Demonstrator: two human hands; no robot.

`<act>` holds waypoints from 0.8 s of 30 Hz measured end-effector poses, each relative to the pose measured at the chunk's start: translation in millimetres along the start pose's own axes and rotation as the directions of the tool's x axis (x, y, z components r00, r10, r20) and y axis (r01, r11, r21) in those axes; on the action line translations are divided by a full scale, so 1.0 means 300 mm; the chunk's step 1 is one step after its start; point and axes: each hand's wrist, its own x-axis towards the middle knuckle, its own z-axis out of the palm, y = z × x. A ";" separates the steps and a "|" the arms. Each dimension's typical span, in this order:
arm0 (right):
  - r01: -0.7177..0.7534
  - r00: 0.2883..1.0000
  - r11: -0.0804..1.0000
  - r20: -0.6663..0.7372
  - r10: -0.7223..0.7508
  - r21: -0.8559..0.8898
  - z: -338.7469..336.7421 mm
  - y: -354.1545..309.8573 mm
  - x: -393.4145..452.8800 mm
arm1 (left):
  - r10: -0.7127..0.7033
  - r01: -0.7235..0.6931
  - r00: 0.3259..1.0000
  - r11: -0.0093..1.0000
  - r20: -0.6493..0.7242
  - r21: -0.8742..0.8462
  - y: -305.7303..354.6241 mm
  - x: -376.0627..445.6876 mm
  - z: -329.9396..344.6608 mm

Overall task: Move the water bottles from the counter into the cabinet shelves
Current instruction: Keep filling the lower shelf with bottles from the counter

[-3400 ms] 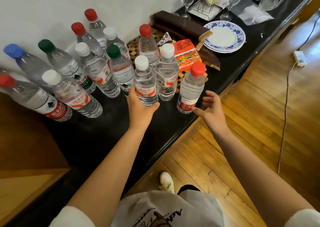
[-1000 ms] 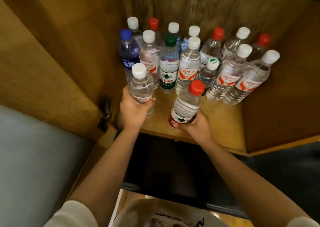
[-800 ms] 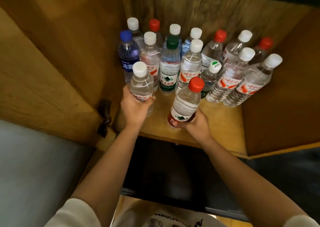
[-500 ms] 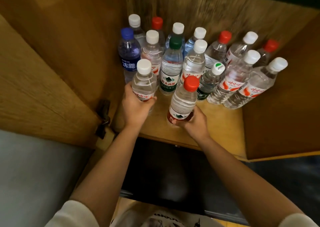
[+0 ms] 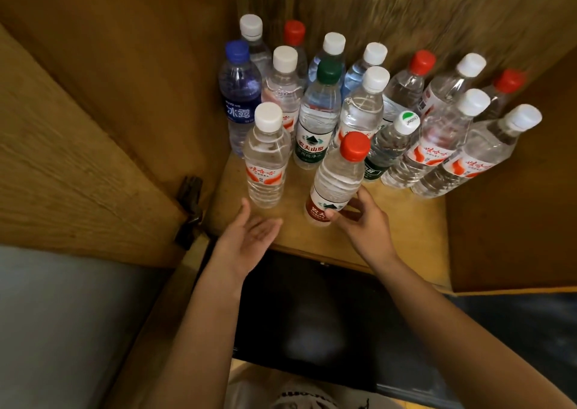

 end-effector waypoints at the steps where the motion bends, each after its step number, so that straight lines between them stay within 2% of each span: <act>1: 0.004 1.000 1.000 -0.009 -0.004 0.004 0.004 -0.007 0.007 | -0.056 0.063 0.997 0.990 0.060 -0.130 0.003 0.012 0.006; 3: 0.011 1.000 1.000 -0.015 -0.011 0.004 0.018 -0.020 0.022 | -0.101 0.138 0.985 0.949 0.140 -0.282 0.012 0.034 0.028; 7: 0.019 1.000 1.000 -0.005 -0.019 -0.006 0.054 -0.044 0.047 | -0.141 0.176 0.982 0.921 0.124 -0.347 0.052 0.048 0.078; 10: 0.016 1.000 1.000 0.013 -0.016 -0.005 0.083 -0.070 0.069 | -0.201 0.211 0.978 0.931 0.062 -0.298 0.081 0.043 0.107; 13: 0.024 1.000 1.000 0.016 -0.024 -0.016 0.113 -0.095 0.091 | -0.199 0.204 0.979 0.945 0.046 -0.257 0.098 0.042 0.125; 19: 0.031 0.999 0.998 0.023 -0.030 -0.054 0.177 -0.135 0.141 | -0.067 0.059 0.997 0.980 -0.032 -0.191 0.134 0.066 0.148; 24: 0.020 1.000 0.998 0.023 -0.019 -0.056 0.240 -0.159 0.177 | 0.024 -0.028 0.997 0.998 -0.073 -0.057 0.160 0.069 0.160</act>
